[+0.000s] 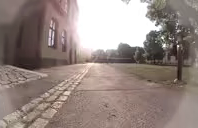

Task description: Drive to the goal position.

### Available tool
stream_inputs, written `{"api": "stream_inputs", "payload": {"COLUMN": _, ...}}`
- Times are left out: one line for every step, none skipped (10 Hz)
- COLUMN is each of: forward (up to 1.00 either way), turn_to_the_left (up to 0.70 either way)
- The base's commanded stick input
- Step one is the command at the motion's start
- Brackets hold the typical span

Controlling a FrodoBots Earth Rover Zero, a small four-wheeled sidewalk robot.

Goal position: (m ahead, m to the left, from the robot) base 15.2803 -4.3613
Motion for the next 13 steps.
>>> {"api": "stream_inputs", "payload": {"forward": 0.44, "turn_to_the_left": 0.02}}
{"api": "stream_inputs", "payload": {"forward": 0.44, "turn_to_the_left": 0.02}}
{"api": "stream_inputs", "payload": {"forward": 0.44, "turn_to_the_left": 0.02}}
{"api": "stream_inputs", "payload": {"forward": 0.44, "turn_to_the_left": 0.02}}
{"api": "stream_inputs", "payload": {"forward": 0.44, "turn_to_the_left": 0.02}}
{"api": "stream_inputs", "payload": {"forward": 0.44, "turn_to_the_left": 0.02}}
{"api": "stream_inputs", "payload": {"forward": 0.44, "turn_to_the_left": 0.02}}
{"api": "stream_inputs", "payload": {"forward": 0.44, "turn_to_the_left": 0.02}}
{"api": "stream_inputs", "payload": {"forward": 0.44, "turn_to_the_left": 0.02}}
{"api": "stream_inputs", "payload": {"forward": 0.44, "turn_to_the_left": 0.02}}
{"api": "stream_inputs", "payload": {"forward": 0.44, "turn_to_the_left": 0.02}}
{"api": "stream_inputs", "payload": {"forward": 0.44, "turn_to_the_left": 0.02}}
{"api": "stream_inputs", "payload": {"forward": 0.44, "turn_to_the_left": 0.02}}
